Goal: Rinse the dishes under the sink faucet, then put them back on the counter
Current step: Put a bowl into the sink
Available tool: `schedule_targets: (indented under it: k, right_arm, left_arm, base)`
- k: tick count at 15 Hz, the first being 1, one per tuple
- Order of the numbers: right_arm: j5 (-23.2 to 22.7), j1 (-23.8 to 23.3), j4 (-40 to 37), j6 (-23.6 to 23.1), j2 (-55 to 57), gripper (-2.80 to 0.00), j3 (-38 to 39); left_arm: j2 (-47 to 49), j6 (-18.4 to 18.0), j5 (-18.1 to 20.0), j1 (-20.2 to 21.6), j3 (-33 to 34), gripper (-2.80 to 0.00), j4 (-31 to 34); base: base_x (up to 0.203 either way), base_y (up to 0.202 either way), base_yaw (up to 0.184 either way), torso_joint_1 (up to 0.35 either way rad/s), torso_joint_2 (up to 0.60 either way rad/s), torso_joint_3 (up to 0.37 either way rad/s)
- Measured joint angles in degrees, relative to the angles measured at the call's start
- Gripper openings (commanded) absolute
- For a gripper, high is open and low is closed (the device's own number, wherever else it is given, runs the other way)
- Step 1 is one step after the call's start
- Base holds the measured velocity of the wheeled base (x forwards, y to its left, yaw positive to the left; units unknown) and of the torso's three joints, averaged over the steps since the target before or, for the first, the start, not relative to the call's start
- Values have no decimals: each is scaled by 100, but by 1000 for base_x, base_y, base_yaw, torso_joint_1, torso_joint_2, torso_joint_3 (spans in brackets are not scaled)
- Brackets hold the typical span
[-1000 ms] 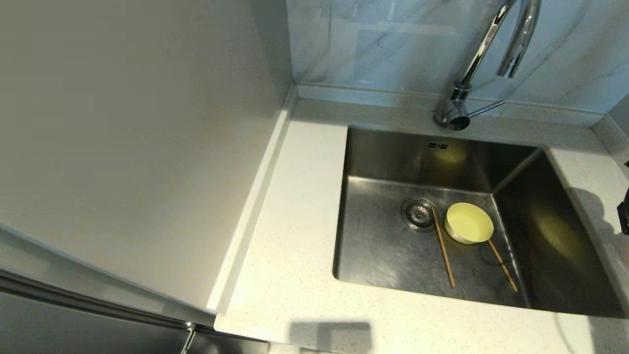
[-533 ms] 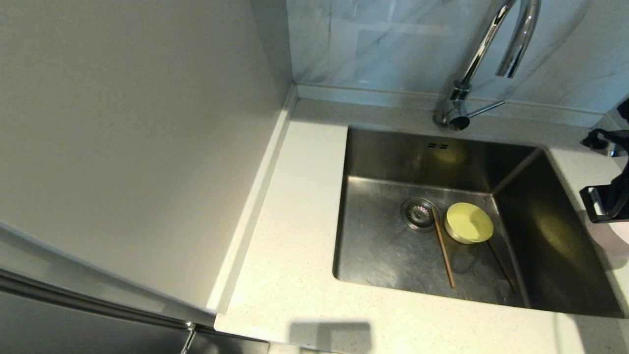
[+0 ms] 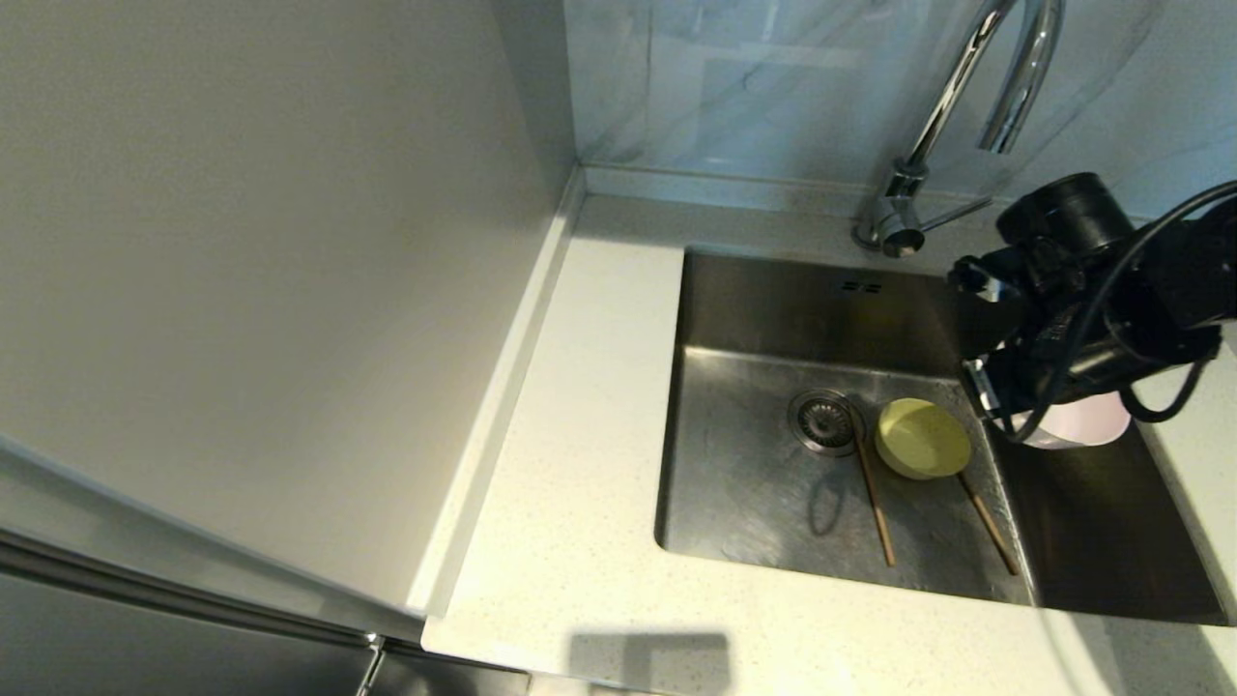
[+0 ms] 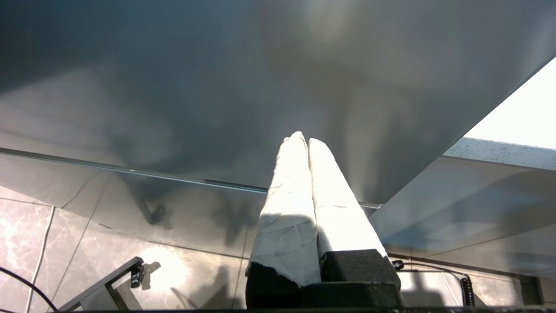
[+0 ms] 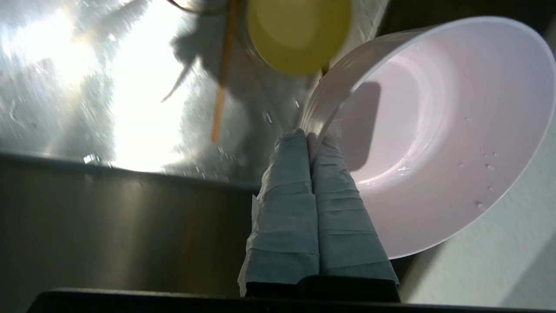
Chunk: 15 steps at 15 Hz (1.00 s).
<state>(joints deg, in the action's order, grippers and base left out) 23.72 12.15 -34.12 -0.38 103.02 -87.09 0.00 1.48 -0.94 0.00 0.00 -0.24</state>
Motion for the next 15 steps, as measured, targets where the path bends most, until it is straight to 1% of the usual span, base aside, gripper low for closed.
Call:
schedule_targets:
  k: [3, 8, 11, 15]
  right_arm:
    - [226, 397, 474, -6, 580, -280, -135]
    - [295, 798, 1108, 2, 1437, -280, -152]
    - [295, 966, 1224, 23, 1814, -280, -181]
    - [276, 1149, 1231, 162, 2153, -280, -188]
  left_arm:
    - [0, 0, 0, 0, 0, -280, 0]
    - [0, 1, 0, 0, 0, -280, 1]
    - [0, 0, 1, 0, 0, -280, 2]
    - [0, 0, -1, 0, 0, -280, 1]
  base:
    - [0, 0, 0, 0, 0, 0]
    - [0, 0, 0, 0, 0, 0]
    - [0, 0, 0, 0, 0, 0]
    - [0, 0, 0, 0, 0, 0]
